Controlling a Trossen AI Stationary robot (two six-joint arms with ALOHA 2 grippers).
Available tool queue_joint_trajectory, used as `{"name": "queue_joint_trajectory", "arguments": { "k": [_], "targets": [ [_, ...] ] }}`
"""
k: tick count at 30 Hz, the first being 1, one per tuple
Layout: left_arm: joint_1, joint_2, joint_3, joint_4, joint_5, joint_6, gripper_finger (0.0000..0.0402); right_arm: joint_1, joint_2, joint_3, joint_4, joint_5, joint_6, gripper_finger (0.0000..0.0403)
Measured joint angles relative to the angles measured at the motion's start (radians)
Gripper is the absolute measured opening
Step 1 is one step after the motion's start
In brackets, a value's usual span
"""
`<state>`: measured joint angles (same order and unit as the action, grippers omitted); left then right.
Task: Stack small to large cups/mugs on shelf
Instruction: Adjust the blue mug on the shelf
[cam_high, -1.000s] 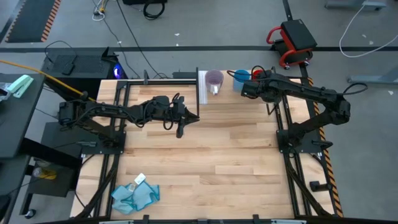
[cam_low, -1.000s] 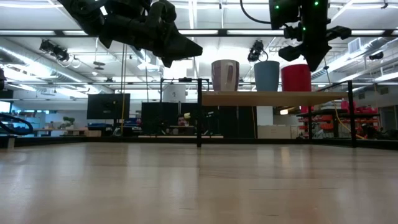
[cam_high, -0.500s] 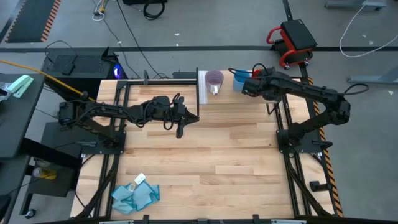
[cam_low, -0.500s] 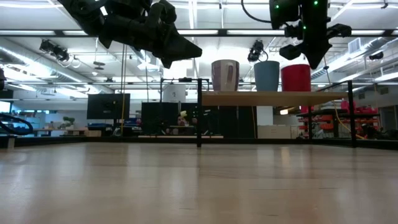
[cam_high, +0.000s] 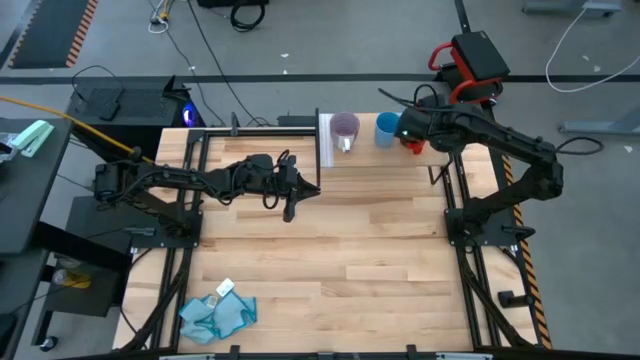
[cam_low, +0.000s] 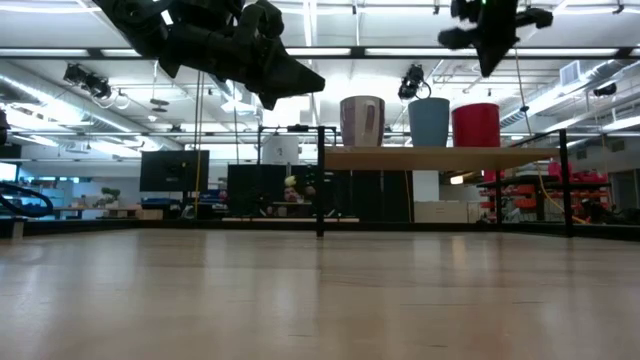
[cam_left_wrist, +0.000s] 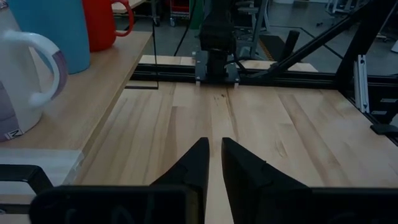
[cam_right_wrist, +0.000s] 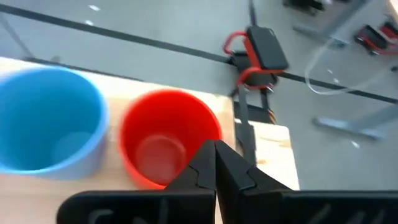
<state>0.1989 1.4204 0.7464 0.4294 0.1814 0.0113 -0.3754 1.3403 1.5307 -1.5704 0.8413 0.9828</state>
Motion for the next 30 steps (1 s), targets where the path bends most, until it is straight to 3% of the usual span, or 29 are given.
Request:
{"name": "queue_joint_trajectory", "arguments": {
  "k": [3, 9, 17, 30],
  "targets": [
    [0.0, 0.0, 0.0, 0.0, 0.0, 0.0, 0.0049, 0.016, 0.0, 0.06, 0.027, -0.025, -0.047, 0.0003],
    [0.0, 0.0, 0.0, 0.002, 0.0, -0.003, 0.0046, 0.013, 0.005, 0.068, 0.243, -0.107, -0.274, 0.0002],
    [0.001, 0.0, 0.0, 0.002, 0.0, -0.026, 0.0046, -0.072, 0.007, 0.042, 0.231, -0.154, -0.306, 0.0002],
    [0.001, 0.0, 0.0, 0.008, 0.0, -0.025, 0.0042, -0.096, 0.008, -0.082, 0.346, -0.209, -0.365, 0.0001]
  ]
}}
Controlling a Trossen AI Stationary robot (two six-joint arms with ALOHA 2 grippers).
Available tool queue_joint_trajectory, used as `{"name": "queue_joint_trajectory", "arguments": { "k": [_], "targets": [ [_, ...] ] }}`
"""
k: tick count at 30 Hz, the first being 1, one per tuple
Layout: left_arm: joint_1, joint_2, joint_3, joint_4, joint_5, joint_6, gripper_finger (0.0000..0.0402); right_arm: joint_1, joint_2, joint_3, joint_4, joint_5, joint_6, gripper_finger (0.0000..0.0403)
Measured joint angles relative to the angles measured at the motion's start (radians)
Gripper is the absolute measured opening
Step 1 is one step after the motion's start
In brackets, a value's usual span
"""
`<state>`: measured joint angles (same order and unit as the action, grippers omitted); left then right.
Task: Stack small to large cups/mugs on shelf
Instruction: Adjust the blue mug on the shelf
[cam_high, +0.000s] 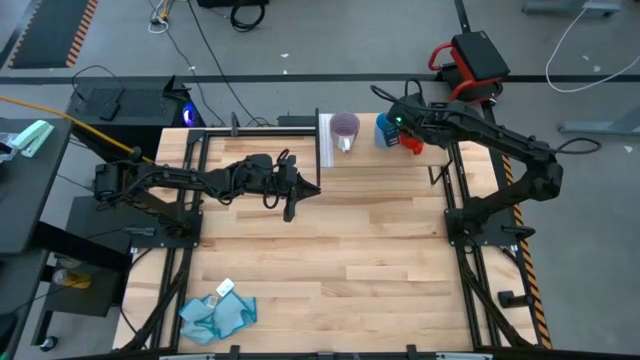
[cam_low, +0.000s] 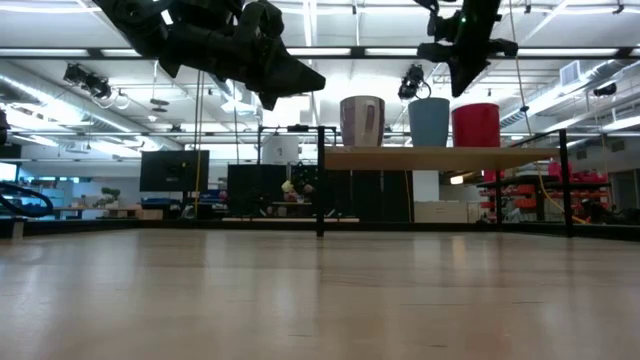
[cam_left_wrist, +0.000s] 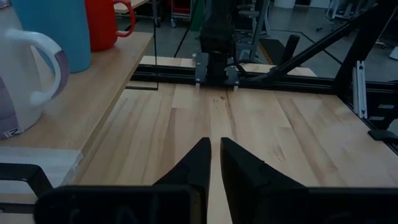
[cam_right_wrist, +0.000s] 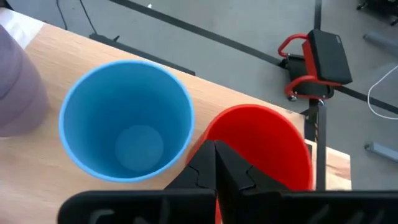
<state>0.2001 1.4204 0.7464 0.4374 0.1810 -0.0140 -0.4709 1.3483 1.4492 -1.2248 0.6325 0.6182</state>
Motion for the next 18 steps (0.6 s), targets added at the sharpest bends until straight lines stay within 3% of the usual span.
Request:
{"name": "queue_joint_trajectory", "arguments": {
  "k": [18],
  "targets": [
    [0.0, 0.0, 0.0, 0.0, 0.0, 0.0, 0.0036, 0.0, 0.039, -0.02, 0.039, -0.044, -0.014, 0.0001]
  ]
}}
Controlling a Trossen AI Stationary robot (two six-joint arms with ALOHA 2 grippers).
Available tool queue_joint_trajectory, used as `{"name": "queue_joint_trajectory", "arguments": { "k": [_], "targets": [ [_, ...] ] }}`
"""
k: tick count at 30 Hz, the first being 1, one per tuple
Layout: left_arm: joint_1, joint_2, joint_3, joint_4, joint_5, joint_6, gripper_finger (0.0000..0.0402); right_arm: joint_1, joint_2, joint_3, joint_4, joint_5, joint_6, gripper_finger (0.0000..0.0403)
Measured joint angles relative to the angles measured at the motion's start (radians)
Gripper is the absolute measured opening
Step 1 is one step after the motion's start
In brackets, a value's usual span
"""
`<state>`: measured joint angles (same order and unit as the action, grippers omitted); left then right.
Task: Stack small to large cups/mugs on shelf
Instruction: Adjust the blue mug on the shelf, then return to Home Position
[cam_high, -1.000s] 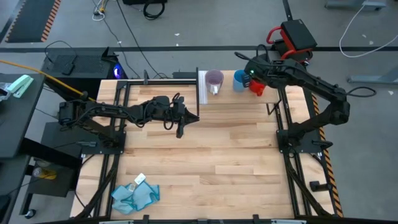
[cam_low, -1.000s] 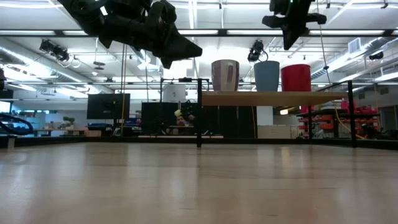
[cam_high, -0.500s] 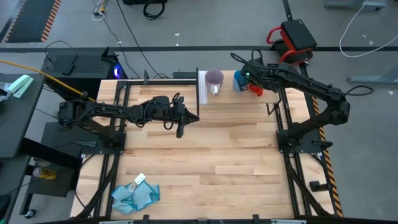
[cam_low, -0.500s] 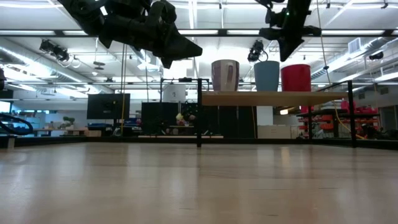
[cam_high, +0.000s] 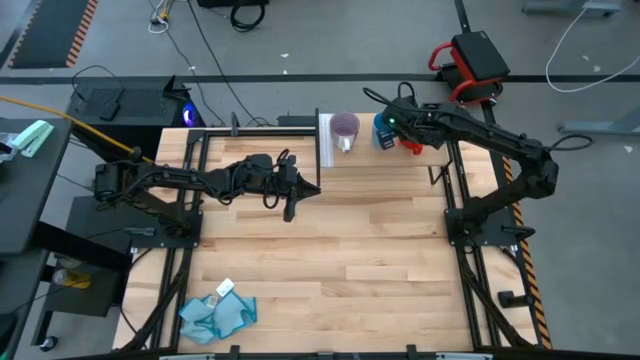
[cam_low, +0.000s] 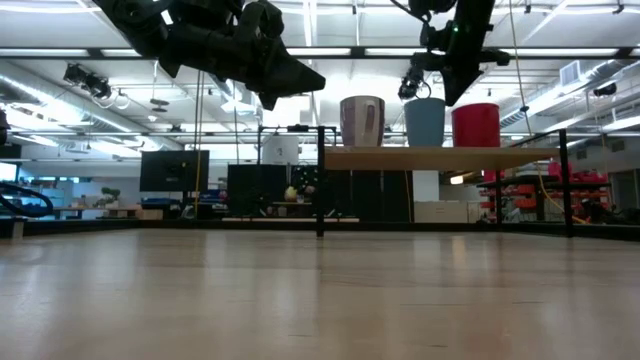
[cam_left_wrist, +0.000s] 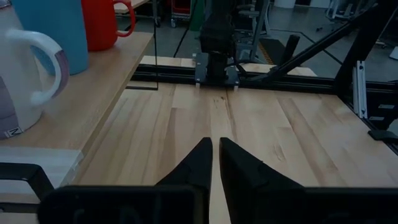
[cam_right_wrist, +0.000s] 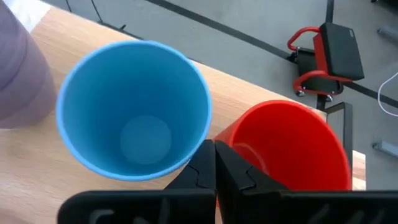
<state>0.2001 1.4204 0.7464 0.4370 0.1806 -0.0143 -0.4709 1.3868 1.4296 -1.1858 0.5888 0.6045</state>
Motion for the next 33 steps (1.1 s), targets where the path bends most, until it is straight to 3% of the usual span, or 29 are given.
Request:
{"name": "queue_joint_trajectory", "arguments": {
  "k": [14, 23, 33],
  "targets": [
    [0.0, 0.0, 0.0, -0.001, 0.0, 0.0, 0.0035, 0.0, 0.032, 0.0, -0.002, 0.004, 0.001, 0.0002],
    [0.0, 0.0, 0.0, -0.001, -0.002, 0.001, 0.0034, 0.012, 0.02, 0.109, -0.116, 0.043, 0.024, 0.0002],
    [0.0, 0.0, 0.0, -0.001, -0.027, 0.002, 0.0037, 0.218, -0.026, 0.231, -0.158, 0.006, 0.031, 0.001]
  ]
}}
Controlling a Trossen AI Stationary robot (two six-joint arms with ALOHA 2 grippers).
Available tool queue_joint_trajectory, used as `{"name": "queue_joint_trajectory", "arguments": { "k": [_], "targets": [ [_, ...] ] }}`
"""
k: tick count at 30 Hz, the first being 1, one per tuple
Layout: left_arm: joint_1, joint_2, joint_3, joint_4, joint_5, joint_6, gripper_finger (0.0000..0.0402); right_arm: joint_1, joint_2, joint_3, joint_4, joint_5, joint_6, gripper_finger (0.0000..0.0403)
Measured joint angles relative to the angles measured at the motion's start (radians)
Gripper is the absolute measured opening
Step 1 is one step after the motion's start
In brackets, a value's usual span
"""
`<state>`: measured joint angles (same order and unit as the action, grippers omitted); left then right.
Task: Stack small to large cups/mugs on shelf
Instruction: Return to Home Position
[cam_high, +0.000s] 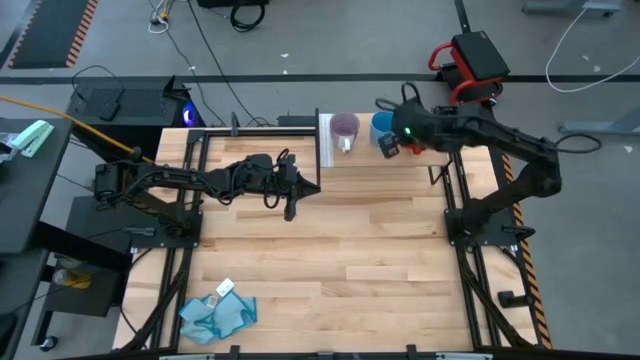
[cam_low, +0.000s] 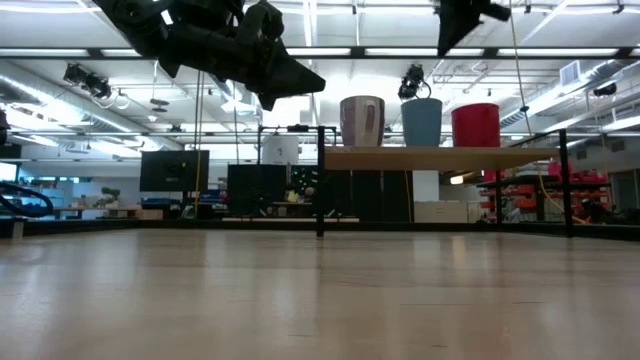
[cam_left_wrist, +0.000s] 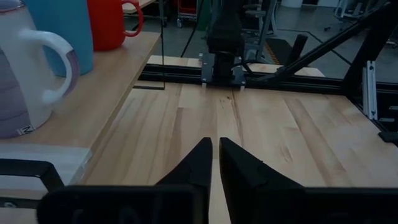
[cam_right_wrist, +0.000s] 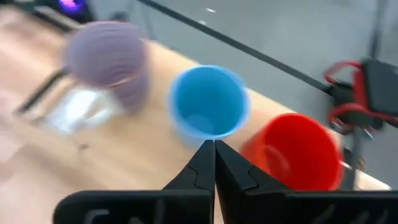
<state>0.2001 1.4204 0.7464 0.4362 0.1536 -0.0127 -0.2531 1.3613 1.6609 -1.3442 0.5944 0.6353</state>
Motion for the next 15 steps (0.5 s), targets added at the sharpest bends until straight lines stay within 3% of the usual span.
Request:
{"name": "queue_joint_trajectory", "arguments": {
  "k": [6, 15],
  "targets": [
    [0.0, 0.0, 0.0, 0.0, 0.0, -0.002, 0.003, 0.263, -0.059, -0.056, 0.043, 0.022, 0.044, 0.0012],
    [-0.002, 0.0, 0.0, 0.0, -0.002, -0.137, 0.004, 0.724, -0.122, -0.274, 0.338, 0.201, -0.001, 0.0011]
  ]
}}
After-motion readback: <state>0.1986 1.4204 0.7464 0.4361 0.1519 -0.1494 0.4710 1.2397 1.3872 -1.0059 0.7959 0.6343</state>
